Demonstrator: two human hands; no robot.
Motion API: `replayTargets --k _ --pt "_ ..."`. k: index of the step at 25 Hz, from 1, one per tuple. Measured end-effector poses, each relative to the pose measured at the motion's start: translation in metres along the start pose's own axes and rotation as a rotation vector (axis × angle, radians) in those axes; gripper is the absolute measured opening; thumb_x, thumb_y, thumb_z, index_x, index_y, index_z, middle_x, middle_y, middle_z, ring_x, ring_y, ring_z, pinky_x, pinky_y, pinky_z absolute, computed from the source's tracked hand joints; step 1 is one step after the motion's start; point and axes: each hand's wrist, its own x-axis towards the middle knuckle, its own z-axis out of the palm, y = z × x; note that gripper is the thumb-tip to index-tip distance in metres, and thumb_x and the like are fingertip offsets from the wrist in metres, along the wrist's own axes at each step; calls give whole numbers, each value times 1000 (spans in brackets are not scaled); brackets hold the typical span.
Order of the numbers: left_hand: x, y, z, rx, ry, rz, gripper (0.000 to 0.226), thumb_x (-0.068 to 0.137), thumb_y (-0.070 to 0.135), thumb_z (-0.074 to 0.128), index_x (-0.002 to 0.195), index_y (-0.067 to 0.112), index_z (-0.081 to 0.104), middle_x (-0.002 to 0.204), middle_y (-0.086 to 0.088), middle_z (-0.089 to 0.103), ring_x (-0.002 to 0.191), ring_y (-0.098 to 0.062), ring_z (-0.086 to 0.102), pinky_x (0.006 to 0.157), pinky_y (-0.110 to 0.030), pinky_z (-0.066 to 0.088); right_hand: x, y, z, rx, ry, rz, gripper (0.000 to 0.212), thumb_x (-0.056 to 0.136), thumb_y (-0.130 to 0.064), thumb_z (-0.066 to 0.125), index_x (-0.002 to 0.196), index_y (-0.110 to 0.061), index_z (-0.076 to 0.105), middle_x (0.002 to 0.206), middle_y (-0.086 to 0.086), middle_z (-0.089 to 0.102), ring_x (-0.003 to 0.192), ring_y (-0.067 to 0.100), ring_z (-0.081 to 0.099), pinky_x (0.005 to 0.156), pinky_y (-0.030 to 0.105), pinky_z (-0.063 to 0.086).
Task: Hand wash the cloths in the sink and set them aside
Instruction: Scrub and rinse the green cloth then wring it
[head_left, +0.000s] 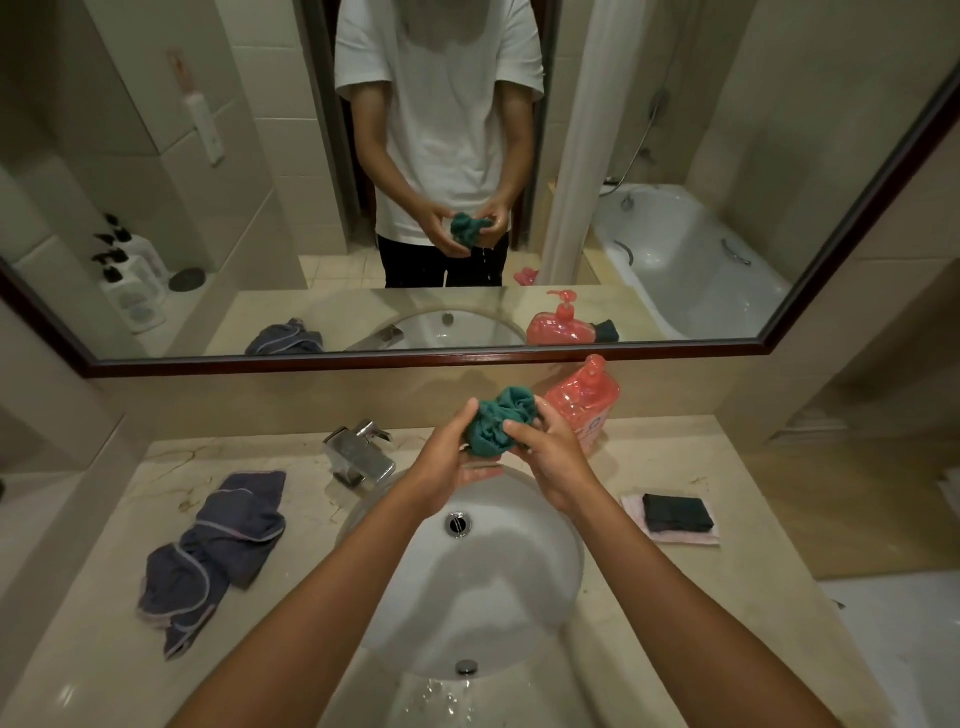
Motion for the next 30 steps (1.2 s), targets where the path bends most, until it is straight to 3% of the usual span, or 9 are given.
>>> replayTargets --k 7,10,13,15,18,20,24,27,30 --pt "-3 8 -6 565 1 332 17 90 24 75 91 11 64 80 -4 74 73 -14 73 56 -23 55 -10 -15 -19 -146 0 150 11 99 -16 60 102 -7 67 95 14 72 82 21 71 73 34 60" --pt "-2 13 -6 514 41 353 21 97 29 65 81 16 63 73 3 69 69 -11 66 63 -27 54 -10 -26 -23 -176 22 102 12 94 0 62 99 -8 68 92 14 70 76 19 70 61 27 56" --pt "3 23 -7 492 124 444 24 99 22 62 76 22 69 69 11 68 66 -3 61 65 -24 49 -12 -39 -32 -287 2 53 25 90 5 64 104 -15 70 104 8 70 89 16 69 70 23 56" --pt "4 32 -5 510 95 519 26 98 20 63 78 31 75 77 10 73 74 -3 66 71 -21 52 -14 -41 -35 -459 -134 53 31 92 -1 65 116 -20 68 109 4 69 99 12 68 79 22 56" --pt "3 46 7 584 36 592 29 98 23 62 84 44 75 85 18 73 81 4 65 75 -11 48 -13 -39 -27 -536 -257 29 33 99 -17 61 132 -19 60 102 -2 68 88 0 67 69 15 51" --pt "3 52 15 601 12 621 26 97 23 62 89 45 74 85 21 72 80 7 63 74 -8 45 -12 -39 -18 -565 -277 -24 20 99 -18 62 118 -15 68 93 -7 72 79 -3 65 62 11 47" --pt "2 62 13 622 -7 647 19 96 18 66 92 34 76 84 16 75 79 4 66 69 -15 51 -11 -44 -16 -474 -173 -118 19 95 -10 66 77 -14 69 63 -11 66 57 -2 60 51 11 43" --pt "1 63 7 667 54 592 15 96 22 67 87 19 78 80 -3 75 72 -7 65 68 -37 54 -11 -50 -22 -287 -95 -148 6 92 -7 68 86 -8 70 76 -3 72 71 11 68 60 20 52" --pt "-2 64 4 682 48 450 20 95 27 69 81 15 77 70 -4 72 65 -7 63 62 -28 48 -11 -57 -24 -73 -94 -70 7 92 -9 68 98 -7 66 89 6 75 82 20 71 69 28 57"
